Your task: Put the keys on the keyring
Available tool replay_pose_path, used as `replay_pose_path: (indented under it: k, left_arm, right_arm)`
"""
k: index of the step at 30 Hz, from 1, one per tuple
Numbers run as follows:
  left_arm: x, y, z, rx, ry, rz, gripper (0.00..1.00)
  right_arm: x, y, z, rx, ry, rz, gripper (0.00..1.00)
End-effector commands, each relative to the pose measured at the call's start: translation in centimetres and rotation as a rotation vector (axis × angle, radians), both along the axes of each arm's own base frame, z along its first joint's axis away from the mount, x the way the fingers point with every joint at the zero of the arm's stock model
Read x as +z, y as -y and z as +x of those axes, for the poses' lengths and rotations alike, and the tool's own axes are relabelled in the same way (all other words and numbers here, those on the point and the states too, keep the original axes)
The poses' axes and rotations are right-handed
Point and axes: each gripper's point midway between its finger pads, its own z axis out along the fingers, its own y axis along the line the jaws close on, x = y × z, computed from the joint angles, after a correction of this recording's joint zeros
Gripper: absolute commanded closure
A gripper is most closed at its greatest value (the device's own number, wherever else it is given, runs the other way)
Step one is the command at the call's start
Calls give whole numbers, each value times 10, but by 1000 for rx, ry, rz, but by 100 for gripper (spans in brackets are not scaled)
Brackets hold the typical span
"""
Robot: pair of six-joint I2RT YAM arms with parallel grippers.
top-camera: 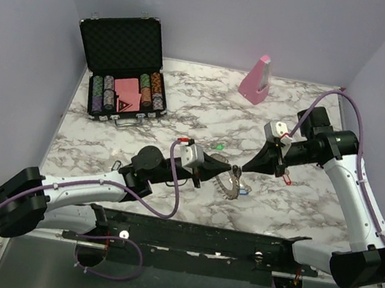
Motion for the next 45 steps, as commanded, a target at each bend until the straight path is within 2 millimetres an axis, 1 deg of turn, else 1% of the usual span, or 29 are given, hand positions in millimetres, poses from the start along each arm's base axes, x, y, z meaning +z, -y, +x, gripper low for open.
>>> replay_pose_path:
  k: [1,4,14,18,26,38,42,44,45]
  left_arm:
    - [20,-1,-12,-46,85,-81,100]
    - [20,0,-16,-68,91,-79,100]
    - [19,0,-19,-86,91,-92,100]
    - [17,0,-19,-84,94,-87,100]
    - [22,3,-17,-84,94,-96,100]
    - [21,4,-14,-76,90,-107,100]
    - [23,4,-14,-73,102,-108,100]
    - [20,4,-17,-83,146,-93,100]
    - [19,3,-21,-105,178,-85,100]
  right_arm:
    - [6,-1,-5,6,4,25,99]
    - [5,-1,-5,7,5,22,100]
    - [8,-2,-5,11,7,31,99]
    - [8,-2,-7,14,2,37,99]
    - [8,-3,-7,18,-6,42,99]
    - [4,-5,-8,24,-24,42,100]
    - [3,-5,-8,24,-24,39,99]
    - [4,-4,-8,24,-19,36,99]
    - [4,-4,-8,24,-18,31,99]
